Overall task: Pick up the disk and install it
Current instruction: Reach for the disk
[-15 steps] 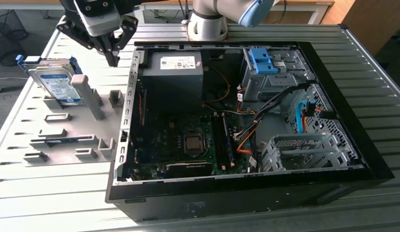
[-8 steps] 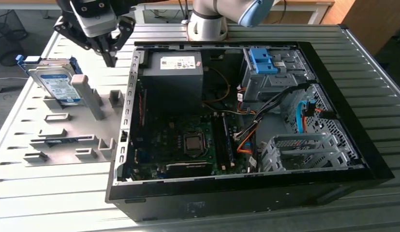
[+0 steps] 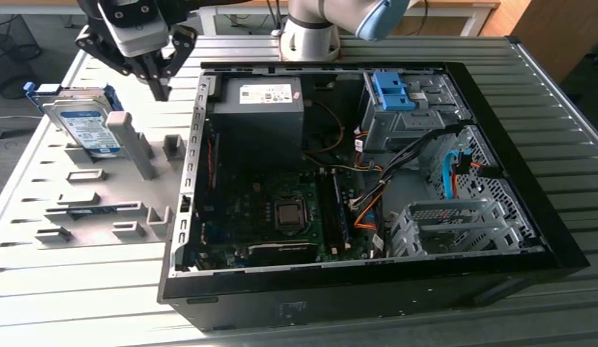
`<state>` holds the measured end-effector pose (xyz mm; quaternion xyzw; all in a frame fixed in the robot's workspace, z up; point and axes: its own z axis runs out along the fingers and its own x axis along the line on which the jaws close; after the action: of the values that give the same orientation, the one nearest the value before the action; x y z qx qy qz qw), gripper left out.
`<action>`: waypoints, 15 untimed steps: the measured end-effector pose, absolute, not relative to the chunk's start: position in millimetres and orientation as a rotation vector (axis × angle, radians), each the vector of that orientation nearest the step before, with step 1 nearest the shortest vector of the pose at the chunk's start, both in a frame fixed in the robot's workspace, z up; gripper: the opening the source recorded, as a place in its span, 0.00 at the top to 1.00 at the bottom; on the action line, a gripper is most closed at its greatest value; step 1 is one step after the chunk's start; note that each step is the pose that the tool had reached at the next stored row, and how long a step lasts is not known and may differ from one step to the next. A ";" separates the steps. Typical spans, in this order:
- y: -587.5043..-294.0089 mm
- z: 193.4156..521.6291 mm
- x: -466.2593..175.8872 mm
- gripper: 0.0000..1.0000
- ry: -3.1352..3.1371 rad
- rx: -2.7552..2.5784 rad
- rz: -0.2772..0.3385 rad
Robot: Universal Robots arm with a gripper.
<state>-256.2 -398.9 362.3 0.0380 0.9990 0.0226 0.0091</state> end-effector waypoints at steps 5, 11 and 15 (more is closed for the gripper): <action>-399.0 361.6 -259.5 0.89 3.121 0.118 0.071; -398.9 360.7 -263.8 0.89 3.121 0.119 0.071; -398.9 359.9 -267.4 0.89 3.121 0.119 0.071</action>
<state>-267.4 -398.9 359.9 0.0380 0.9990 0.0226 0.0090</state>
